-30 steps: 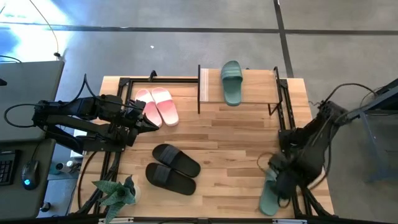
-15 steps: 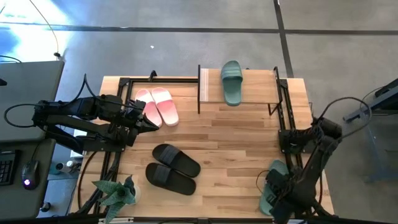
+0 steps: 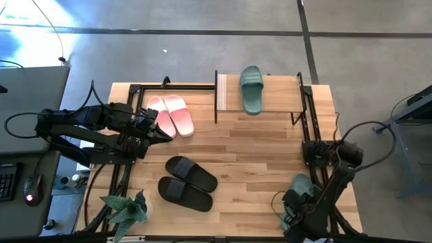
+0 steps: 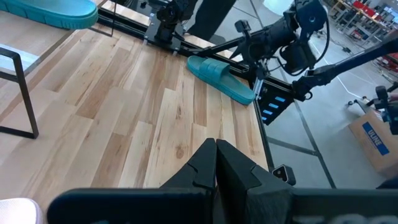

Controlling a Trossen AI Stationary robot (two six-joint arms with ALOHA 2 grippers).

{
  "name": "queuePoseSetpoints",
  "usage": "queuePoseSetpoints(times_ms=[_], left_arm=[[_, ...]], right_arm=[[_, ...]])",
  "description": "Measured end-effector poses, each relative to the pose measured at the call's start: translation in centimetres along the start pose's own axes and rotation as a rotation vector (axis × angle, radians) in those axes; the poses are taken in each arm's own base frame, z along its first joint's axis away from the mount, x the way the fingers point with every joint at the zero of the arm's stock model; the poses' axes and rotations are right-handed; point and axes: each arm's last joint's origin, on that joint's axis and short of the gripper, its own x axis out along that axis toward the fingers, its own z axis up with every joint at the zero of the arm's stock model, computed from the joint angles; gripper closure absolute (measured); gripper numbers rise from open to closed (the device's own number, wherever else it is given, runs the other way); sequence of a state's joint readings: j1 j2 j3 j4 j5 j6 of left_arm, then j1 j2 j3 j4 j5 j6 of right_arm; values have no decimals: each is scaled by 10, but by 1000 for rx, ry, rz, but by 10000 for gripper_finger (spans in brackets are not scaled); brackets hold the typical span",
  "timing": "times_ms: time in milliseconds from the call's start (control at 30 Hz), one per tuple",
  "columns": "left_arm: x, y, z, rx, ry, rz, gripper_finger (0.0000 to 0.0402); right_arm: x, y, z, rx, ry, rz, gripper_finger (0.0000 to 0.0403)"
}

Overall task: Pick and place slides into the shelf
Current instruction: Put the green slide on to the shelf

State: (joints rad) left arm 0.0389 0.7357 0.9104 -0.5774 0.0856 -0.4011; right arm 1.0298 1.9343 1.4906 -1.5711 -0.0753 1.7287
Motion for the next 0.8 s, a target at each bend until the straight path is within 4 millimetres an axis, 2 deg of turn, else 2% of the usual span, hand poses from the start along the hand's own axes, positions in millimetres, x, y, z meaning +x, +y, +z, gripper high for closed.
queuePoseSetpoints(times_ms=[133,467,800], left_arm=[[0,0,0,0,0,0,401],[0,0,0,0,0,0,401],[0,0,0,0,0,0,401]], right_arm=[[3,3,0,0,-18,-9,310],[4,2,-8,9,-58,-6,242],[24,18,-17,-52,-53,-92,233]])
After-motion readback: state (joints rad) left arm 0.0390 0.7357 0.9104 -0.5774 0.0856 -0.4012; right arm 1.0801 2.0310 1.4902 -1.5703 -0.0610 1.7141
